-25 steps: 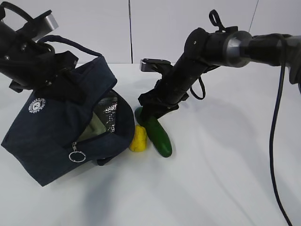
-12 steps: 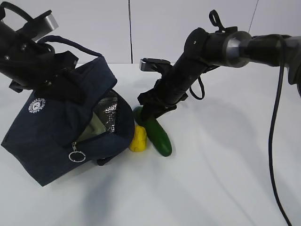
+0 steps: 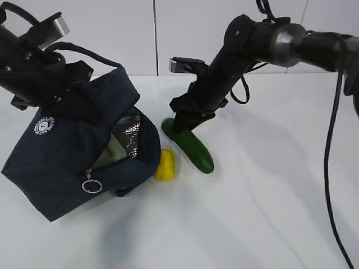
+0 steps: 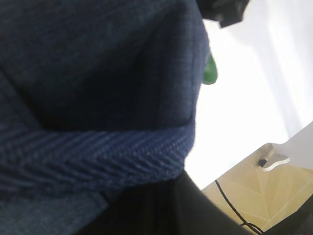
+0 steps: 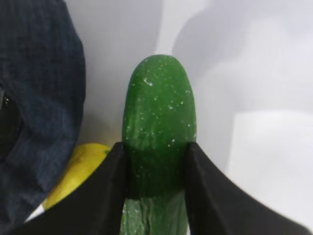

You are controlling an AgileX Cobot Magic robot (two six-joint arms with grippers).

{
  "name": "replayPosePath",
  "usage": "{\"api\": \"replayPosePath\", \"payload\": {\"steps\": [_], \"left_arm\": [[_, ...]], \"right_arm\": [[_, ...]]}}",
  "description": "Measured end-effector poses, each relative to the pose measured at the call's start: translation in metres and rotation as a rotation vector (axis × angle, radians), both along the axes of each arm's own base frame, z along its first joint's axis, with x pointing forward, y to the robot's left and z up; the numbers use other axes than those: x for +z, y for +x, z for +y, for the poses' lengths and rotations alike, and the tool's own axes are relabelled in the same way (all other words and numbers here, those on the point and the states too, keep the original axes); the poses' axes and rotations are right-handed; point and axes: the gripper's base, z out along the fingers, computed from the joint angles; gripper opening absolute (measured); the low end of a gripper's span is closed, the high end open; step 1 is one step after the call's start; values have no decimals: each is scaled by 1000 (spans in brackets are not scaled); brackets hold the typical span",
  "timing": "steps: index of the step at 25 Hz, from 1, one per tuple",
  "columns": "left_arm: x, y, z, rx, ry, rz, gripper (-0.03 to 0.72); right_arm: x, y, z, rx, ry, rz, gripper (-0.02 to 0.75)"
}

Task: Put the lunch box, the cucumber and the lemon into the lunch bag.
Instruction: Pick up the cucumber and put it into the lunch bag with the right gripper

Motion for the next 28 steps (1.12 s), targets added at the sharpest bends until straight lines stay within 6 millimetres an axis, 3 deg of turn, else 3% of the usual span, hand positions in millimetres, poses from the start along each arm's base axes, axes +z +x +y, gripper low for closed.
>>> {"api": "replayPosePath", "payload": {"steps": [4,7,13,22,28], "left_arm": [[0,0,0,0,0,0,-8],[0,0,0,0,0,0,-8],[0,0,0,0,0,0,-8],[2,6,0,54,-23,-51,-8],[5,11,-1,95,-50,-78,-8]], "right_arm": [[12,7,-21,-34,60,35,257],[21,12,-31,-53,197,43,257],[32,17,-35,-77,381,39,256],[37,12,-14,-53,442,55,256],[40,1,17,8,497,67,256]]}}
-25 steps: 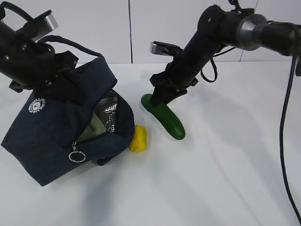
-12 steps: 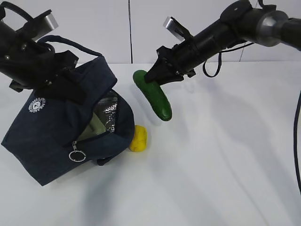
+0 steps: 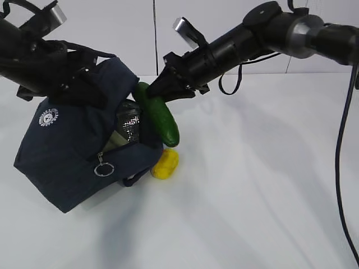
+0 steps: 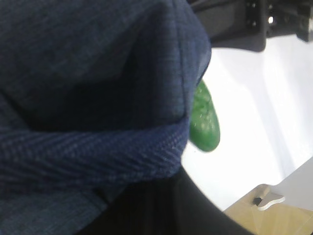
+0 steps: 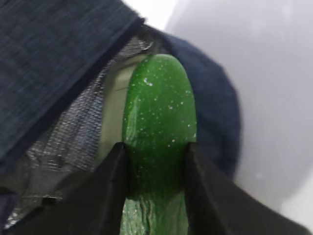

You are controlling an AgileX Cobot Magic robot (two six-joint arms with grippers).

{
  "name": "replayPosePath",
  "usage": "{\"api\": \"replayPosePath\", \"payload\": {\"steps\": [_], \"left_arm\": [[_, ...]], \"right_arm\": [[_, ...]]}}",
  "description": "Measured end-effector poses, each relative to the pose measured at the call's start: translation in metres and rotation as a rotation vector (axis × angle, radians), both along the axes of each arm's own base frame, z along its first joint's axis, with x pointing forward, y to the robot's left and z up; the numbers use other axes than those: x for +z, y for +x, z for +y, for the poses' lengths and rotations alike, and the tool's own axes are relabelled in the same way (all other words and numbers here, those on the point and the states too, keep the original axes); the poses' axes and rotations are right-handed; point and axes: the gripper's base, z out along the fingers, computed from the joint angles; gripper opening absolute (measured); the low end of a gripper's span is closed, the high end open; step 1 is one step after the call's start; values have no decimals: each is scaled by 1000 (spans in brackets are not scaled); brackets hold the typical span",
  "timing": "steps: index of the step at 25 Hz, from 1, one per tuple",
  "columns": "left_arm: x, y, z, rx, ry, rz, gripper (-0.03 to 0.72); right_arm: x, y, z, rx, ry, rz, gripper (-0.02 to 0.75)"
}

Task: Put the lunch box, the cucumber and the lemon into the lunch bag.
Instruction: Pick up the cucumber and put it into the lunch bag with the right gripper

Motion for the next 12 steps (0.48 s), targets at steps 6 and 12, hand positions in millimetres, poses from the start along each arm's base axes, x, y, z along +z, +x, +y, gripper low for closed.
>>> {"api": "replayPosePath", "payload": {"steps": [6,12], "left_arm": [[0,0,0,4,-7,2,-8],[0,-2,-1,-10,-10,20,-8]], "right_arm": [[3,-6,19,35,79,-7,256],[-30,2,28,7,233,70,255]]}}
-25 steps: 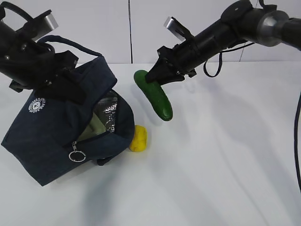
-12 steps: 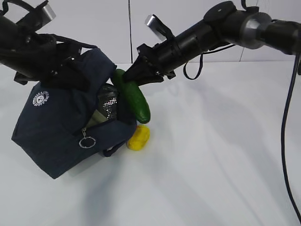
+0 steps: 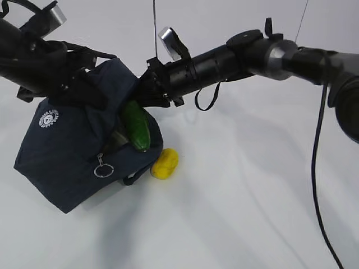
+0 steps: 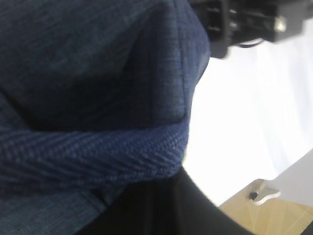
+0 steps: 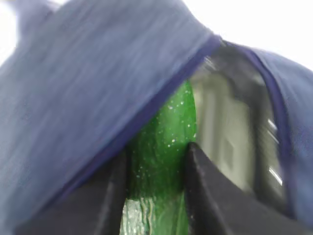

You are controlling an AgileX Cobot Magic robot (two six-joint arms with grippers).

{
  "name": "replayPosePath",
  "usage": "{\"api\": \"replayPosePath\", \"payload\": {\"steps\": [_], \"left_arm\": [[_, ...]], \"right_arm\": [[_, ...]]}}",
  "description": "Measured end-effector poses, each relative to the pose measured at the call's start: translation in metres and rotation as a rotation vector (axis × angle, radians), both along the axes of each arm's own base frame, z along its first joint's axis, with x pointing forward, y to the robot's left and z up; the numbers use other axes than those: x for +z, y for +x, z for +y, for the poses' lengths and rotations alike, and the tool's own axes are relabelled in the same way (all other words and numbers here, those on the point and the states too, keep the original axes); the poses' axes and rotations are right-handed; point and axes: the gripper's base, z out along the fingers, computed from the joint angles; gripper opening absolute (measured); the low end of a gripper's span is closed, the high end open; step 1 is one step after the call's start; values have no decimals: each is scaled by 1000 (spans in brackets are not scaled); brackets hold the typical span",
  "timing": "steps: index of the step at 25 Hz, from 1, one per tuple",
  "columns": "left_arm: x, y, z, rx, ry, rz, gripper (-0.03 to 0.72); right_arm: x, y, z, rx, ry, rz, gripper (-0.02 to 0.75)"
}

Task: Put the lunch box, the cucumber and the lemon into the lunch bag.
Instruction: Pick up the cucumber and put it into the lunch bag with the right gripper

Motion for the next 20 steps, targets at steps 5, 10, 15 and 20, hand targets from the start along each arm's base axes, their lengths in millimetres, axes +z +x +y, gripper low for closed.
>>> {"api": "replayPosePath", "payload": {"steps": [5,10,15,20], "left_arm": [[0,-1,0,-4,0,5,-8],[0,-1,0,-4,0,5,-8],[0,-1,0,-4,0,5,-8],[0,-1,0,-7,0,9,-8]], "right_arm": [[-18,5,8,-42,134,38,255],[-17,8,9,-60,188,12,255],[-18,-2,29,-18,187,-24,255],[-21,-11,45,22,171,-46,255]]}}
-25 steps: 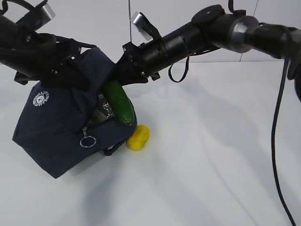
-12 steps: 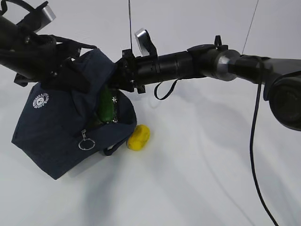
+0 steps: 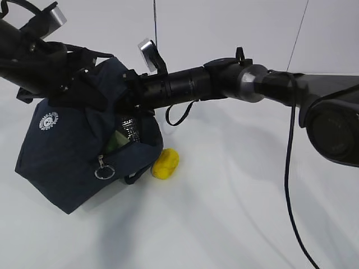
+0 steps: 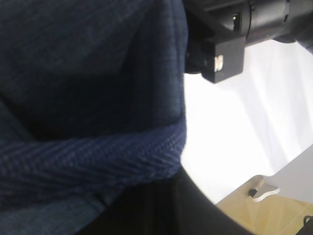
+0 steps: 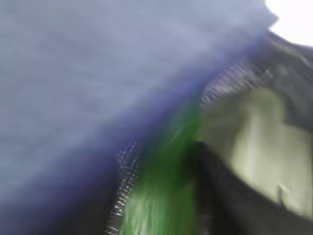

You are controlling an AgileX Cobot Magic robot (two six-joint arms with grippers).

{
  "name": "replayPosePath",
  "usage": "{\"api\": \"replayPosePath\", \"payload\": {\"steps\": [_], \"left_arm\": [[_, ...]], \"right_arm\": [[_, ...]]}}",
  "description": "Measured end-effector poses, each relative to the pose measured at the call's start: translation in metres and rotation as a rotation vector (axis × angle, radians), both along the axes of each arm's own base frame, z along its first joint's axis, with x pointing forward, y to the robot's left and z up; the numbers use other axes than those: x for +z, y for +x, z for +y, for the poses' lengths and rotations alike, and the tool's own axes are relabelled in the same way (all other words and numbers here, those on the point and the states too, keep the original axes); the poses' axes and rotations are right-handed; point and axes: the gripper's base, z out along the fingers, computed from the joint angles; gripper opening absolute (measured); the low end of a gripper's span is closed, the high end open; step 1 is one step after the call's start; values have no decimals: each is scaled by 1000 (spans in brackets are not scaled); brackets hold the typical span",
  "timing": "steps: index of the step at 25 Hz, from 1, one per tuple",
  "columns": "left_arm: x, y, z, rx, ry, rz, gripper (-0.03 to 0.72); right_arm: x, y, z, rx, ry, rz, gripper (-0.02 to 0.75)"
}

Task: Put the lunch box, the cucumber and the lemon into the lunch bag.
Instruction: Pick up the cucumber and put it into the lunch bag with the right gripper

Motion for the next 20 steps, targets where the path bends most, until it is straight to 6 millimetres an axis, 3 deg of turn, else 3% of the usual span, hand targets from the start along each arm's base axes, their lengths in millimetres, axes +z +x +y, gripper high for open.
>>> {"api": "replayPosePath", "payload": {"steps": [4,10,16,20], "left_arm": [[0,0,0,-2,0,2,-8],[0,-1,0,-4,0,5,-8],[0,-1,0,-12,3,12,-8],[-1,-2,0,-22,15,13,-8]], "right_arm": [[-6,0,0,1,-4,7,277],[-20,1,0,1,-15,29,478],[-21,6,-10,-16,-21,49,495],[-23,20,-39,-72,-38,67,469]]}}
